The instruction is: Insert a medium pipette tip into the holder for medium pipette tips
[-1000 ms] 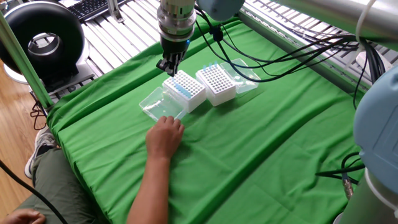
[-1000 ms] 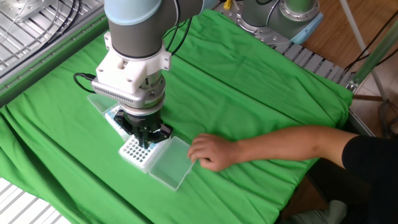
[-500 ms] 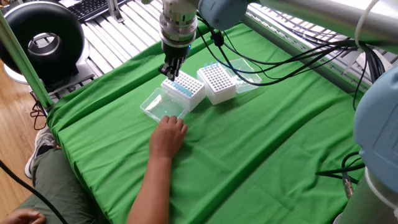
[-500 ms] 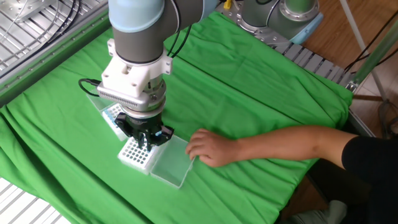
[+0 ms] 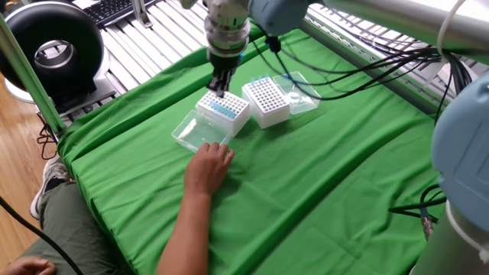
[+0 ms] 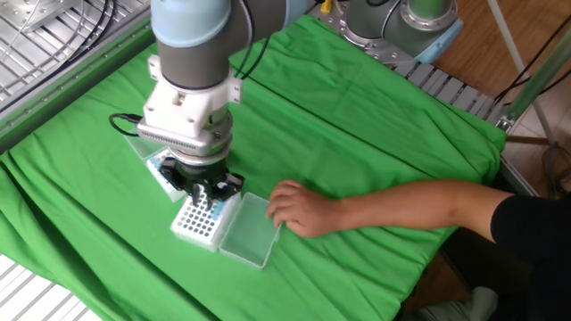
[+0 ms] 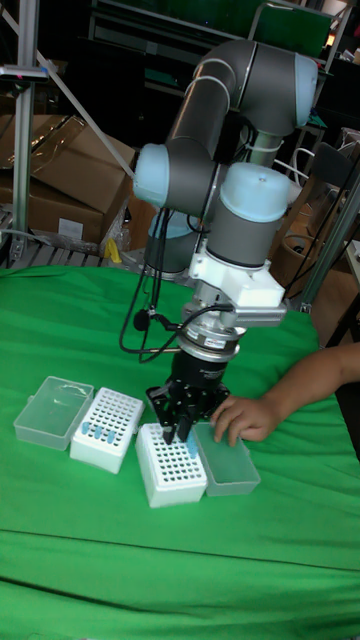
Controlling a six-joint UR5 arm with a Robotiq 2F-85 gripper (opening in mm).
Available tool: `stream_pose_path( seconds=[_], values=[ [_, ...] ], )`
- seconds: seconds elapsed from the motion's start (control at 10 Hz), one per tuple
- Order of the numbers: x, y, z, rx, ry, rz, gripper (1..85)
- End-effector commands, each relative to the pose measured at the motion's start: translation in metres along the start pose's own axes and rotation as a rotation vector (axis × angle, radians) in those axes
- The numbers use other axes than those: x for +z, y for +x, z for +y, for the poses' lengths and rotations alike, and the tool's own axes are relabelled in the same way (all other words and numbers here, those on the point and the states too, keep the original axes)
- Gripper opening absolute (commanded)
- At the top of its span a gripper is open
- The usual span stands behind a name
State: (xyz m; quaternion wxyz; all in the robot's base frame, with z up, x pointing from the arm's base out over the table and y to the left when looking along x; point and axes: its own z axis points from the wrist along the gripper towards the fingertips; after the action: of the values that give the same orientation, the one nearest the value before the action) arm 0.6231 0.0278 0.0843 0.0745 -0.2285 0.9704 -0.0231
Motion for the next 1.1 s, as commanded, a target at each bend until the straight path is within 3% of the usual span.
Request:
stream_pose_path(
  seconds=[0.0,0.2,0.4,0.6,1.0],
  values=[
    [0.002,0.013,-0.032,-0.089,-0.009,-0.023,28.3],
    [0.006,0.018,-0.047,-0.117,0.004,-0.024,28.3],
    [0.005,0.030,-0.058,-0.176,-0.015,-0.009,28.3],
    [0.002,0.034,-0.068,-0.223,-0.019,-0.021,28.0],
    [0.006,0.032,-0.055,-0.379,-0.062,-0.058,31.0]
  ],
)
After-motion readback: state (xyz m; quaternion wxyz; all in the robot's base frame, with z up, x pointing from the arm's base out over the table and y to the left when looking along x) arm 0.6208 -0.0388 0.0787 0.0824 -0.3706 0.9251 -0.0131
